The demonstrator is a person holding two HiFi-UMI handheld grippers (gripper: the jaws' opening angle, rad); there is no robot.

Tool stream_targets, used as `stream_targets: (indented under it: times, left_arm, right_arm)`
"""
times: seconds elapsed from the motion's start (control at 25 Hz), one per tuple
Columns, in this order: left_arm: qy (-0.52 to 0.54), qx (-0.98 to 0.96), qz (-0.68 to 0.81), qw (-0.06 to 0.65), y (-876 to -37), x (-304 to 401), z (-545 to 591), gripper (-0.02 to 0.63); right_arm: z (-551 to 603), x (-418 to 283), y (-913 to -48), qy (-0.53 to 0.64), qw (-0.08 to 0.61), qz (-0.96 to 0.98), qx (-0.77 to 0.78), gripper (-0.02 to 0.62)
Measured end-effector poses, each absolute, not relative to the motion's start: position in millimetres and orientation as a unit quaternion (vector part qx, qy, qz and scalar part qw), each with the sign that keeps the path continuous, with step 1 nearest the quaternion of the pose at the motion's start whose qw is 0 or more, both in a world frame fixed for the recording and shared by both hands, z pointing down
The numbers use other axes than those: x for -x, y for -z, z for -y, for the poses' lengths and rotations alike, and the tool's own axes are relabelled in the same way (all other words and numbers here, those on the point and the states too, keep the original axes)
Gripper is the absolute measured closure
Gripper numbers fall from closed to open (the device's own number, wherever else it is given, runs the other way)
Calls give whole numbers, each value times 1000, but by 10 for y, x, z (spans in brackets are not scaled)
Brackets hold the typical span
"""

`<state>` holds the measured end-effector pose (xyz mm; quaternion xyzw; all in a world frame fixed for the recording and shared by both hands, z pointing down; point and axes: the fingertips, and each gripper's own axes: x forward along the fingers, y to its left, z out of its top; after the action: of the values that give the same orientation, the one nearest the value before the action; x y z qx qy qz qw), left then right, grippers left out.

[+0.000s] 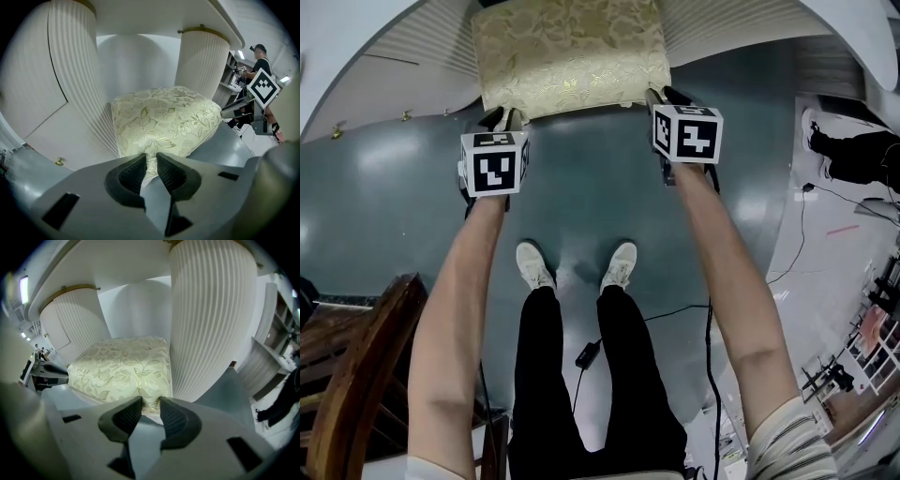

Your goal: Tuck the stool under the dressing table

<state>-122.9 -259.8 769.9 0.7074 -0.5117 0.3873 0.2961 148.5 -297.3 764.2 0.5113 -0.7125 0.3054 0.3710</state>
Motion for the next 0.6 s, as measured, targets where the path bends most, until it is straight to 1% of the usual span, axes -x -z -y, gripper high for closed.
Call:
stream_targets:
  times: [0.2, 0.32, 0.6]
  left_arm:
    - [-394, -710, 514, 278, -7704, 1242, 2604, 534]
    - [-393, -709, 513, 283, -7696, 1240, 2617, 534]
    - [-379, -698, 526, 303, -7672, 1236, 2558, 534]
  right_arm:
    - [2955, -1479, -7648, -304, 381, 712, -506, 479]
    - [2988, -1472, -7646, -305, 382, 715, -501, 479]
    - [2948, -1512, -7628, -315, 361, 709, -517, 477]
